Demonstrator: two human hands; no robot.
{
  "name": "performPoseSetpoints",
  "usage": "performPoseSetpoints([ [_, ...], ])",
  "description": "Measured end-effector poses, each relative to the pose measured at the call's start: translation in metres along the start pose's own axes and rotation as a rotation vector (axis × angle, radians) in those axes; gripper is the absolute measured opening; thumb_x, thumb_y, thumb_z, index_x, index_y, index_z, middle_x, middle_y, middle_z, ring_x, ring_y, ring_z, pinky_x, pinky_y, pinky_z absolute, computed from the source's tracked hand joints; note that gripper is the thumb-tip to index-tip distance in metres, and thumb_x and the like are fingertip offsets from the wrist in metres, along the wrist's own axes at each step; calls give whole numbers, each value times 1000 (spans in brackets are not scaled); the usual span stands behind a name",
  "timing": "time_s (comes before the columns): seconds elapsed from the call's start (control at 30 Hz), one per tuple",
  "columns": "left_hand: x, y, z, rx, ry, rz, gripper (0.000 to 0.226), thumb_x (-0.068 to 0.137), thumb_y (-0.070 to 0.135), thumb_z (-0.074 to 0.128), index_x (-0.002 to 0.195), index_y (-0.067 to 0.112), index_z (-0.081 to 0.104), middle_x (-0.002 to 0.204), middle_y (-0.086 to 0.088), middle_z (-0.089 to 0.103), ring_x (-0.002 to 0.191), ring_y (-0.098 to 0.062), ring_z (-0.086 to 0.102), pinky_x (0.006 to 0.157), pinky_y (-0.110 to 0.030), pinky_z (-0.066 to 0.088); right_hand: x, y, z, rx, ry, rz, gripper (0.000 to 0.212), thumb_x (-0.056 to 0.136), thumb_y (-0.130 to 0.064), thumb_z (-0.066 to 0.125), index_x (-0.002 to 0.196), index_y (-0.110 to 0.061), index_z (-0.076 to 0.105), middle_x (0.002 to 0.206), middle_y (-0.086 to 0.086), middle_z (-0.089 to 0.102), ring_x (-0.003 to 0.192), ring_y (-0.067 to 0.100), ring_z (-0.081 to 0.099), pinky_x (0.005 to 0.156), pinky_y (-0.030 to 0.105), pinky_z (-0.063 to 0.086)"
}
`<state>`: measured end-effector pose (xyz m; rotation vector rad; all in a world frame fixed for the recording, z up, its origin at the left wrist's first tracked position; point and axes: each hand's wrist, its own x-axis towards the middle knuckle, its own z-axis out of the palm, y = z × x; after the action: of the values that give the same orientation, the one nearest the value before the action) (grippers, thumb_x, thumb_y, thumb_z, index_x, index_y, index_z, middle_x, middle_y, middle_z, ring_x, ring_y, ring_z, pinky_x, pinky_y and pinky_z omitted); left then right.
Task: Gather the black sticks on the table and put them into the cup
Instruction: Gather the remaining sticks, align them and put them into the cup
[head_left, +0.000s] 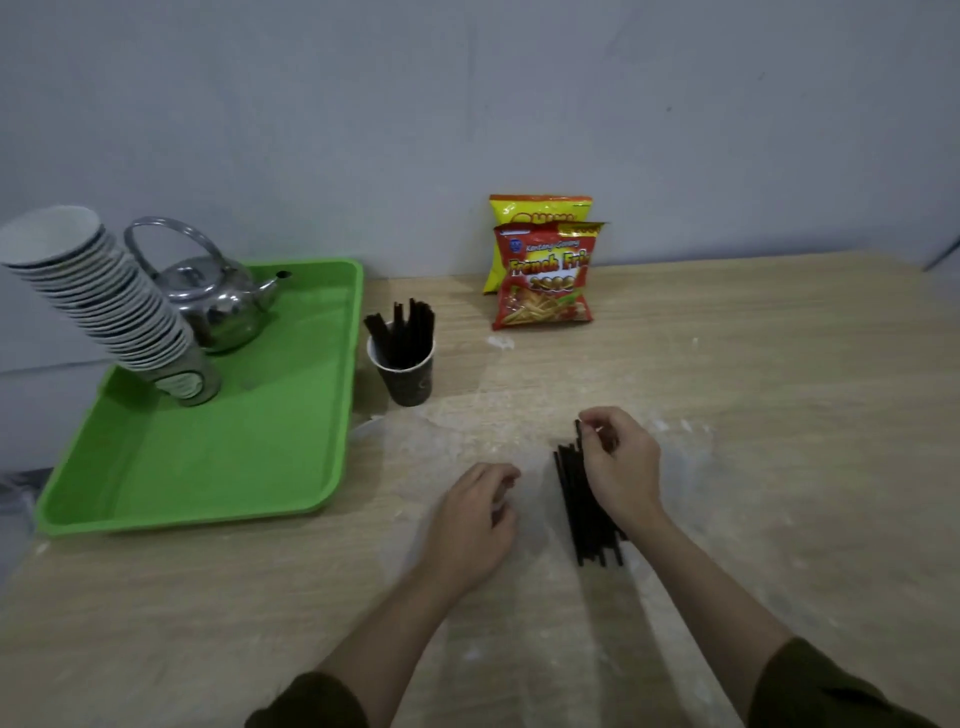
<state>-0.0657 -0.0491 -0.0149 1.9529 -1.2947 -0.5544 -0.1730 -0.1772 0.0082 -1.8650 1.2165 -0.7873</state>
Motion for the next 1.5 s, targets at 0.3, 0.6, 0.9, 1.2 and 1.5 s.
performPoseSetpoints([
  [0.3,31,47,43,-530,-89,-603,31,92,16,42,122,10,44,113,-11,58,105,-24,56,97,-41,47,-31,35,-19,-283,3,140,33,84,-8,56,116,-2,54,113,18,61,110,34,51,94,38,42],
  [0.6,38,49,31,-606,-109,-549,27,93,6,38,118,4,47,99,-9,59,88,-18,57,72,-23,47,-43,21,-7,-447,-135,87,57,81,-15,61,131,-1,38,126,19,52,117,36,45,92,44,41],
  [0.9,11,24,17,-449,39,-302,27,85,-6,45,93,15,60,90,-3,62,82,-13,60,70,-17,50,-20,12,9,-601,-185,314,27,92,2,39,118,-1,44,128,21,44,119,35,38,93,41,40],
  [1.2,-19,-17,2,160,4,39,37,79,9,48,115,9,54,120,-3,52,112,-6,45,97,-9,31,-20,15,19,-757,-205,246,38,92,0,15,118,0,42,128,22,40,121,36,35,96,46,36],
  [1.5,-21,-20,7,317,3,31,49,80,28,32,121,8,50,129,-11,53,121,-22,47,103,-35,37,-24,16,27,-744,-174,124,34,38,9,82,58,-2,56,52,16,59,46,30,59,34,27,47],
])
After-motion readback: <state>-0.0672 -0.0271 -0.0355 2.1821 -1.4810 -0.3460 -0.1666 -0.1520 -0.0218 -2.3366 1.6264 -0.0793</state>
